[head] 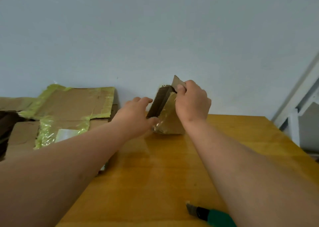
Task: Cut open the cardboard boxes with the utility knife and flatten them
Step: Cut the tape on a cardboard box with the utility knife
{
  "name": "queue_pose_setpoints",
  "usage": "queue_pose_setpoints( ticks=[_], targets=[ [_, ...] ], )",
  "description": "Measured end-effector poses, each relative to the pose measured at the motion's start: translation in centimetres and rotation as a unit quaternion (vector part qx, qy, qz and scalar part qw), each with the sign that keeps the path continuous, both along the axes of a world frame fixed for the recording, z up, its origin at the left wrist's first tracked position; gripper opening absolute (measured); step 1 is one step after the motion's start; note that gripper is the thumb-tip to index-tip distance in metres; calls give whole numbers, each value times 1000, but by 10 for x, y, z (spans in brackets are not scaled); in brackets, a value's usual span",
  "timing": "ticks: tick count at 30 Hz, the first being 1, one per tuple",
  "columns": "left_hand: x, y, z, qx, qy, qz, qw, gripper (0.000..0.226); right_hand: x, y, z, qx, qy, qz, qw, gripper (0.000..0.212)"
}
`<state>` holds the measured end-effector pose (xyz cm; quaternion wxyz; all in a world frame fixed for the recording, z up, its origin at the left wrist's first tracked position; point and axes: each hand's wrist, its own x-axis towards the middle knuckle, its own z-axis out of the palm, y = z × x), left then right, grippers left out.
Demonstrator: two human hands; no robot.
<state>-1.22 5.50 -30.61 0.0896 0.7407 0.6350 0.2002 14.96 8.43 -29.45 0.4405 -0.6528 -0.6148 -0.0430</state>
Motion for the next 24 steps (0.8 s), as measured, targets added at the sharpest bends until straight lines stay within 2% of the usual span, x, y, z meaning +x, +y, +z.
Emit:
queue_pose_setpoints(
  ticks=[3,5,8,10,13,17,20,22,23,24],
  targets=[
    [3,-21,10,-13,7,-27,1000,85,14,-26,15,-35,101,3,994,26],
    [3,-39,19,-7,1,-45,999,81,25,-44,22,-78,155,1,985,23],
    [0,-74,39,-1,-15,-51,999,57,37,-74,25,-150,235,13,960,18],
    [-2,-101,51,-17,-15,-49,999,38,40,-98,21,-181,244,30,952,15],
    [-10,-136,66,-56,-24,-64,996,22,35,-141,17,-184,272,92,940,26],
    [-28,-171,82,-145,-151,-82,974,19,28,-191,12,-260,363,226,865,42],
    [-39,-187,81,-182,-249,-72,949,22,25,-216,3,-345,383,307,800,24],
    [-45,-192,72,-166,-219,-55,960,21,23,-225,-7,-377,418,332,757,34],
    [-50,-192,65,-146,-161,-33,976,23,23,-228,-13,-390,430,333,743,42],
    [-55,-191,58,-127,-66,-5,990,28,22,-232,-18,-402,432,327,738,48]
  ],
)
